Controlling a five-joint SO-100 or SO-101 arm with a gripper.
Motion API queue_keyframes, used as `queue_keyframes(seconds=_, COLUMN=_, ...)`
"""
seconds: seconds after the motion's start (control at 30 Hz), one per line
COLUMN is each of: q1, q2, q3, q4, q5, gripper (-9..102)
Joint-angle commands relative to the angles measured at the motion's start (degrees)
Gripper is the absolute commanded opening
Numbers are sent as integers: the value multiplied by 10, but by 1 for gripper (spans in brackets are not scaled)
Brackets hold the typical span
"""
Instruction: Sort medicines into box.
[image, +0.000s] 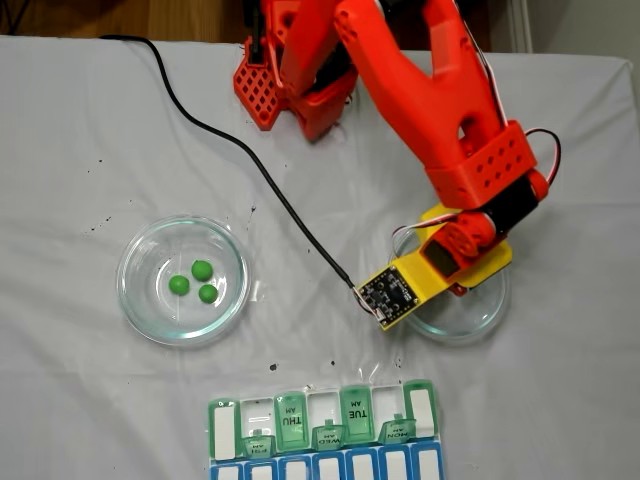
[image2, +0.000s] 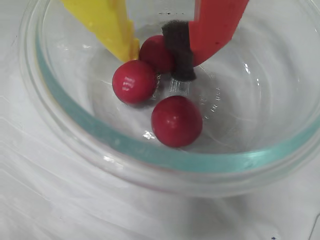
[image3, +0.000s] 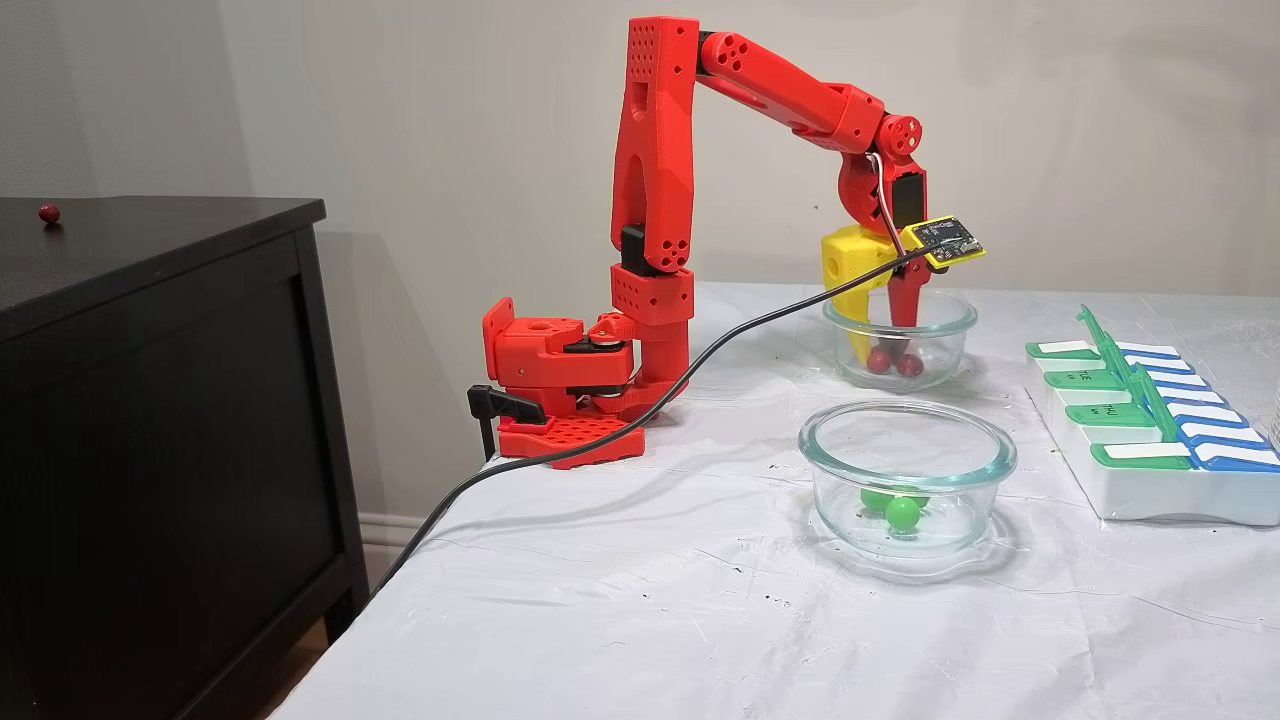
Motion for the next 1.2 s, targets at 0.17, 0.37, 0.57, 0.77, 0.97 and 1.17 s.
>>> queue_keyframes(seconds=0.17, q1=-7, q2=35, q3=-42, q4=33, q5=7, gripper=0)
queue_keyframes(seconds=0.37, q1=-31, q2=84, q3=-88, q4=105, q5=28, gripper=0)
queue_keyframes(seconds=0.57, q1=-62, q2=156, q3=-148, q4=191, q5=38, gripper=0)
queue_keyframes(seconds=0.77, q1=11, q2=191, q3=-229, q4=231, q5=4, gripper=0)
queue_keyframes(seconds=0.97, q1=145, q2=185, q3=-240, q4=178, q5=-88, gripper=0)
queue_keyframes(seconds=1.17, q1=206, q2=127, q3=-243, q4=132, q5=-117, gripper=0)
